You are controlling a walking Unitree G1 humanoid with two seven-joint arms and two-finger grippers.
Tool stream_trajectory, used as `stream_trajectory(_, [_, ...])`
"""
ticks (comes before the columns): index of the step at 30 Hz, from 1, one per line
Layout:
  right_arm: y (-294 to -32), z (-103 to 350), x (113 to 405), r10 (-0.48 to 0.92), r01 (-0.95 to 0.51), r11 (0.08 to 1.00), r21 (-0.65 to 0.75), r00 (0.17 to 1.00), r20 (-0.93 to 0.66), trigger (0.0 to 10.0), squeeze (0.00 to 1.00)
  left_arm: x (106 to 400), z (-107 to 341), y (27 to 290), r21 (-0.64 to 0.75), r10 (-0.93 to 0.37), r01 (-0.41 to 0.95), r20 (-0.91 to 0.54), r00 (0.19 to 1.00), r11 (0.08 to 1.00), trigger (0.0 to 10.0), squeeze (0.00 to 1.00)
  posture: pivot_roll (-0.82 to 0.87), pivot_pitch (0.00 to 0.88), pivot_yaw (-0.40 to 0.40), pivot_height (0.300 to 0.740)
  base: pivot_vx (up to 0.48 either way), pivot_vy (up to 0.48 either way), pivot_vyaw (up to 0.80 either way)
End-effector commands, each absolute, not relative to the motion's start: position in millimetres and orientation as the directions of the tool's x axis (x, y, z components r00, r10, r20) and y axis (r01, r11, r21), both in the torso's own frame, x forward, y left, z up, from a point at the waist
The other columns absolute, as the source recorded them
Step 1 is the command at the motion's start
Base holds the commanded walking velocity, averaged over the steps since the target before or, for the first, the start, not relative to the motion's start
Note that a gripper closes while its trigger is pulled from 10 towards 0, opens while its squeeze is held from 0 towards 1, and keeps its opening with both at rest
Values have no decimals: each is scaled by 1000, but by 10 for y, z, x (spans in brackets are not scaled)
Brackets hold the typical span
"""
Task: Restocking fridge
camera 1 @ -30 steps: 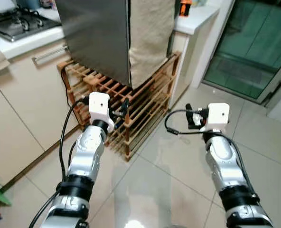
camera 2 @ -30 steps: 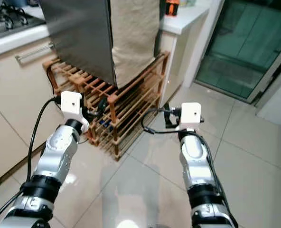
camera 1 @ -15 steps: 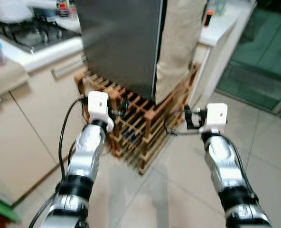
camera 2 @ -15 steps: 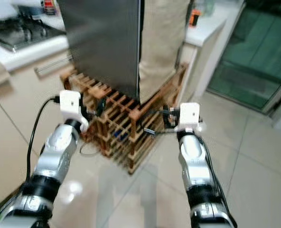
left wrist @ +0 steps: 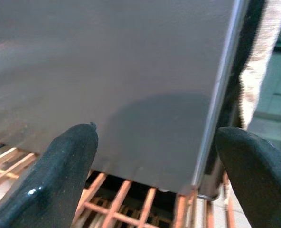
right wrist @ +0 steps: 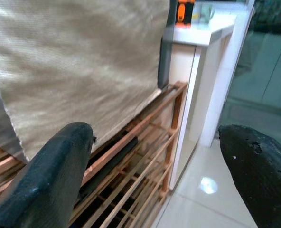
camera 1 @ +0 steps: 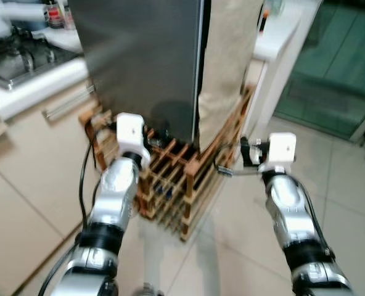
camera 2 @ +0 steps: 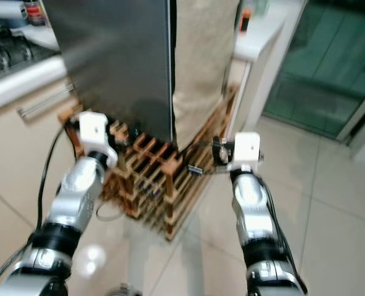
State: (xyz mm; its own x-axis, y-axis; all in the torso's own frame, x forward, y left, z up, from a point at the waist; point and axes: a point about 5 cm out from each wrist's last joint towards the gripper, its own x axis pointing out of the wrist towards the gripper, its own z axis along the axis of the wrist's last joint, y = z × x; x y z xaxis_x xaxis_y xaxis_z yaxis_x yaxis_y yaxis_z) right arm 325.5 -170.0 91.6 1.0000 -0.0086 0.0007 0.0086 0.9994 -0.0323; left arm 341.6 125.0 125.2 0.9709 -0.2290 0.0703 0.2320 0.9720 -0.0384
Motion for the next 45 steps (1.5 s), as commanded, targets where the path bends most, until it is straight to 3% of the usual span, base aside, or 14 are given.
stream_trajectory(1, [-1780,934,3254,-36,37,999,-20,999,12,10000,0,3423,1264,1172,-36,-245,248,67,967,968,10000,0,-58,1,16,740,0,0,0])
stream_trajectory(7, [-1776,931,3258,-32,32,999,-41,999,-1,10000,0,3426,1267,1166,-36,-243,246,64,968,969,10000,0,-62,4,16,740,0,0,0])
stream_trajectory(13, [-1773,928,3250,-31,31,999,-36,1000,3,10000,0,3429,1269,1165,-33,-240,242,63,969,970,10000,0,-65,9,19,740,0,0,-768])
stream_trajectory(20, [-1791,968,3250,-39,40,999,-29,999,26,10000,0,3473,1316,1248,-43,-176,179,72,982,983,10000,0,-72,8,19,740,0,0,0])
stream_trajectory(30, [-1826,1078,3227,-35,40,997,-62,996,76,10000,0,3461,1419,1230,-36,-200,205,119,973,978,10000,0,-72,0,24,740,0,0,0])
stream_trajectory(35, [-1880,1218,2758,14,-7,998,-61,993,118,10000,0,3099,1425,1496,8,-244,245,136,960,969,10000,0,-66,0,30,740,0,0,0])
stream_trajectory(38, [-1897,1026,2501,22,-20,998,-63,999,23,10000,0,2891,1420,1552,27,-257,256,129,958,966,10000,0,-64,9,28,740,0,0,0])
stream_trajectory(40, [-1978,1002,2445,-37,38,998,-43,999,15,10000,0,2867,1473,1582,34,-196,193,130,972,981,10000,0,-68,7,30,740,0,0,0])
stream_trajectory(45, [-2020,1128,2458,-84,86,996,-35,995,53,10000,0,2887,1636,1507,-51,-207,220,189,960,974,10000,0,-75,0,34,740,186,0,0])
